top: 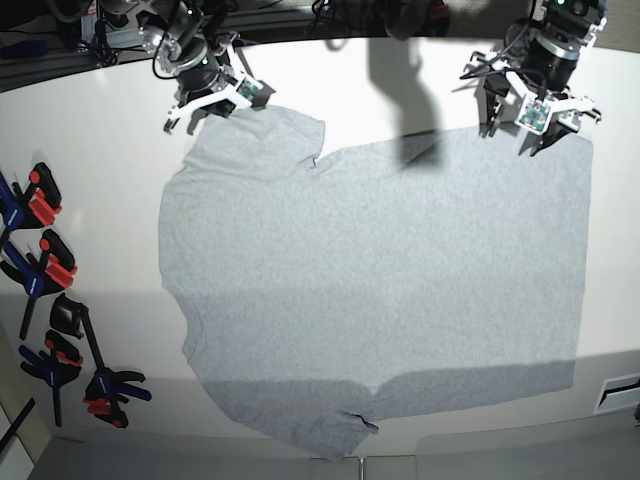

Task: Fold the T-shirt properly
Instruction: 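Lower both grippers to the shoulder corners of the grey T-shirt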

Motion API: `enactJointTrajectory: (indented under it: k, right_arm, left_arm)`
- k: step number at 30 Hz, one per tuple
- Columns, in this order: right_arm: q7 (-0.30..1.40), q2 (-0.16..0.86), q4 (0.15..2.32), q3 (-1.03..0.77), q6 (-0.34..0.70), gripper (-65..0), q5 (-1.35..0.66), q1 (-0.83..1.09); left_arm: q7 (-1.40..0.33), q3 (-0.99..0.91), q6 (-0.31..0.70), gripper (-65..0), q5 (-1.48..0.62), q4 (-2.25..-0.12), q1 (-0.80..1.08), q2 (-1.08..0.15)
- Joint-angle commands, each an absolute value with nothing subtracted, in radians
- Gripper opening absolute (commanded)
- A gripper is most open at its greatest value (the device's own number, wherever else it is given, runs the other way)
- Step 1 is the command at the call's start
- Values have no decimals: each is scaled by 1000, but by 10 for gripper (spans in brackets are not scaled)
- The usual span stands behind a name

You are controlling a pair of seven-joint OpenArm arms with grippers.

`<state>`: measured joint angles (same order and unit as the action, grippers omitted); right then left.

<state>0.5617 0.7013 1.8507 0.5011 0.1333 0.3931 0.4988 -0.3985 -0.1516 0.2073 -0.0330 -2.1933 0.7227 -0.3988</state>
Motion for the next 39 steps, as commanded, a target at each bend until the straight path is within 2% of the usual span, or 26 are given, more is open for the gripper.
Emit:
enactJointTrajectory:
  k: [1, 4, 7, 11, 13, 19, 24, 29, 31, 35, 39]
  right_arm:
    - [565, 709, 1857, 520, 155, -650, 368, 507]
    - [565, 709, 1857, 569, 153, -650, 430, 507]
    - [566, 709, 1857, 619, 110, -650, 488, 507]
    - [565, 709, 1857, 673, -46, -650, 503, 507]
    - [566, 709, 1857, 691, -91, -650, 503, 507]
    - [566, 709, 1857, 701, -91, -650, 503, 507]
    - [571, 709, 1857, 701, -91, -650, 503, 507]
    - [641, 709, 1859, 701, -94, -650, 595, 508]
    - [677, 709, 1859, 701, -102, -650, 621, 508]
    - [681, 709, 1861, 701, -171, -650, 630, 508]
    - [681, 709, 1891, 701, -182, -650, 630, 507]
  left_arm:
    - [-399, -156, 200, -298, -34, -2209, 726, -408]
    - [-416, -156, 210, -298, 24, -2164, 726, -441]
    - [-398, -155, 242, -298, 90, -2063, 726, -533]
    - [-291, -154, 240, -298, 196, -1929, 724, -630]
    - [-279, -154, 239, -298, 231, -1882, 711, -646]
    - [-279, -121, 237, -298, 297, -1764, 609, -646]
    - [-295, 2, 236, -298, 391, -1676, 513, -664]
    - [-403, 117, 236, -303, 458, -1579, 450, -700]
    - [-474, 138, 236, -361, 474, -1580, 449, -706]
    - [-559, 147, 233, -650, 458, -1622, 460, -707]
    - [-558, 147, 232, -650, 437, -1716, 471, -707]
